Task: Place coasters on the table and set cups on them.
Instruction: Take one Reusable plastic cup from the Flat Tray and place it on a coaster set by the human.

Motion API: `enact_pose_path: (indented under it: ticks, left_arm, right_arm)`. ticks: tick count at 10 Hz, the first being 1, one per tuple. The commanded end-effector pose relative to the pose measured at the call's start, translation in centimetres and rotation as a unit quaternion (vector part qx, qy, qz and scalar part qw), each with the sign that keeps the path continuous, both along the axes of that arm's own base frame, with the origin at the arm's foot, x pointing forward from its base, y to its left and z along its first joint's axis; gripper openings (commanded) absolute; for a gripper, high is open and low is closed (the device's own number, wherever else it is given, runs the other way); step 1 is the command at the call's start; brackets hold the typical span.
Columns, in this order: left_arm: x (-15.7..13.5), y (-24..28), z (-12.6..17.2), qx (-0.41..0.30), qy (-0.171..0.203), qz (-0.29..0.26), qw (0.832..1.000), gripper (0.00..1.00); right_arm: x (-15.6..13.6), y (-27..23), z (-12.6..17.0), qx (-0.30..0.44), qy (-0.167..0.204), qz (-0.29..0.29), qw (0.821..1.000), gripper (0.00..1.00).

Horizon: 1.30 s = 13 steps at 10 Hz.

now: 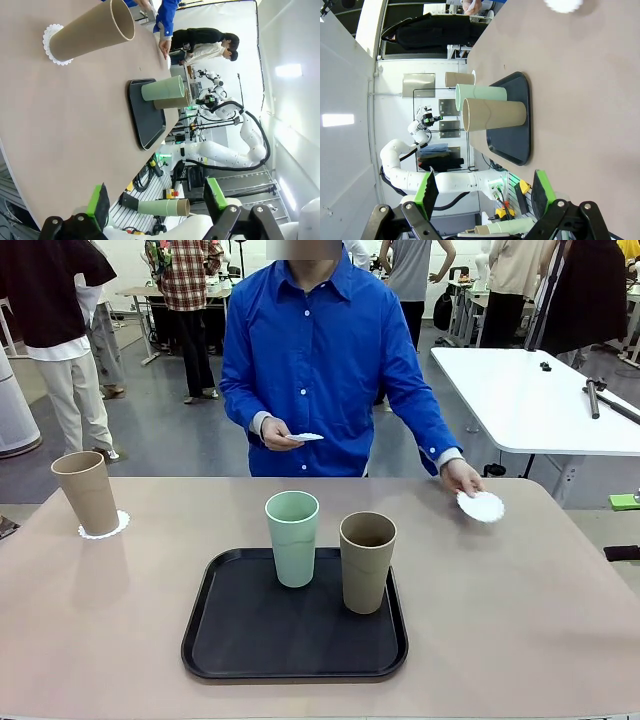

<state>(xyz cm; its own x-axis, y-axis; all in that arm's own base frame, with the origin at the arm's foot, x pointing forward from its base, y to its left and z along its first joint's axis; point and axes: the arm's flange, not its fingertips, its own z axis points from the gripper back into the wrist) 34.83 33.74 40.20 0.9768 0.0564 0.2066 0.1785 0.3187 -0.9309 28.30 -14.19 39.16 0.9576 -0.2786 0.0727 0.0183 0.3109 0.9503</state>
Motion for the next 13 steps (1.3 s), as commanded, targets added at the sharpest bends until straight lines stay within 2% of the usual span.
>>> enact_pose_path:
  ticks: [1,13]
  left_arm:
    - [-0.07,0.06,0.14,0.002,0.0,0.001,1.0,1.0]
    - [-0.07,0.06,0.14,0.002,0.0,0.001,1.0,1.0]
  right_arm:
    - [0.13,0.0,0.06,0.008,-0.008,0.0,1.0,1.0]
    - [0.13,0.0,0.06,0.008,-0.008,0.0,1.0,1.0]
